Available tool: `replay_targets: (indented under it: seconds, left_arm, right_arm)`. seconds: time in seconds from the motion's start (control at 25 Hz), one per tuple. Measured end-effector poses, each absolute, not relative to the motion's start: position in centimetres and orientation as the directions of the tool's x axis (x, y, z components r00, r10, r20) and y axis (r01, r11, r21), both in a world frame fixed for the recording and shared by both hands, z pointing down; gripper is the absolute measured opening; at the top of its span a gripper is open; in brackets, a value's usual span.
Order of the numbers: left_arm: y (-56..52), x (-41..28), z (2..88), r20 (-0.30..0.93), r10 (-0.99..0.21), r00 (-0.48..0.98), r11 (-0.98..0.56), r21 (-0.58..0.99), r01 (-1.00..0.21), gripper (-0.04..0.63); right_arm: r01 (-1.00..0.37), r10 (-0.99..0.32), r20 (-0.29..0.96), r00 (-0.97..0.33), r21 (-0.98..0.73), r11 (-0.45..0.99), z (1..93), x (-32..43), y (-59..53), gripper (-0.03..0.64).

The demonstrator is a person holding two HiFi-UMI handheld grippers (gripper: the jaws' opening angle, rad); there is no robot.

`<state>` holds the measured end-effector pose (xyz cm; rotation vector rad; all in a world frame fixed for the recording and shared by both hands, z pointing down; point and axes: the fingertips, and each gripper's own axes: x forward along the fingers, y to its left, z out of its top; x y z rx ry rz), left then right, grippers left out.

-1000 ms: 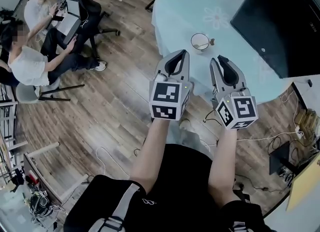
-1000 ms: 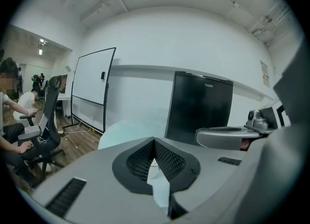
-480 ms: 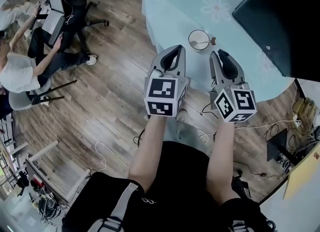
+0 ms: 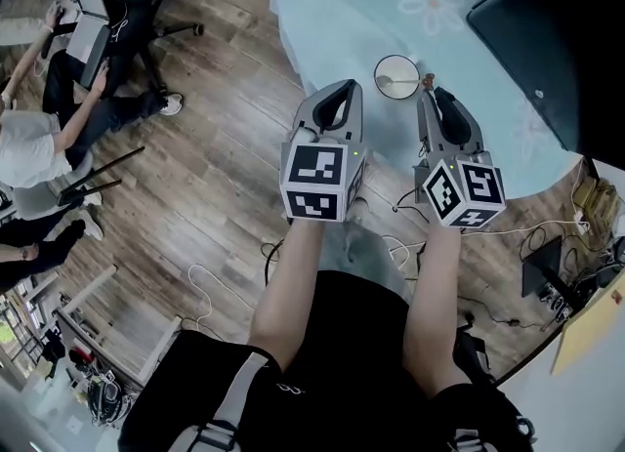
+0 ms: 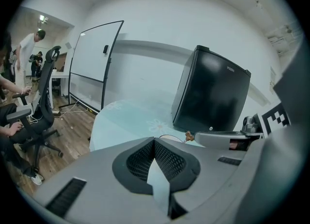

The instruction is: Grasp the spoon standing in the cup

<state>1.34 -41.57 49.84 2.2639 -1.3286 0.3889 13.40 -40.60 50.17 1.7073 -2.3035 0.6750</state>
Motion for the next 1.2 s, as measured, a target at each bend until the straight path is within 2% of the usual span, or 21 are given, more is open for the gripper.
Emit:
replay_targets:
  seconds: [0.56,0.64,0.76,1.2]
  left_arm:
    - [-43.0,1.3,52.1,0.506,-0.702,0.501,-0.423,0.270,-0.865,0.011]
    - [-43.1,1.4,52.0,0.507,-0.700,0.502,-0.425,0.269,-0.864,0.011]
    - [-43.3,1.2,51.7,0.505,-0.702,0.503,-0.426,0.268,-0.864,0.011]
    - [-43.9,1.0,48.7,0.454,-0.739,0.498,-0.434,0.244,-0.867,0.011]
  right_arm:
    - [-0.947,-0.852,0.440,-0.285,-0.265,0.180,52.7,13.3,-42.4,0.102]
    - [-0.951,-0.858,0.436,-0.271,-0.259,0.169,52.6,13.4,-42.5,0.067]
    - [-0.952,-0.867,0.425,-0.260,-0.260,0.158,52.4,13.3,-42.7,0.055]
    - [-0.945,-0.884,0.367,-0.290,-0.256,0.203,49.4,12.2,-42.9,0.051]
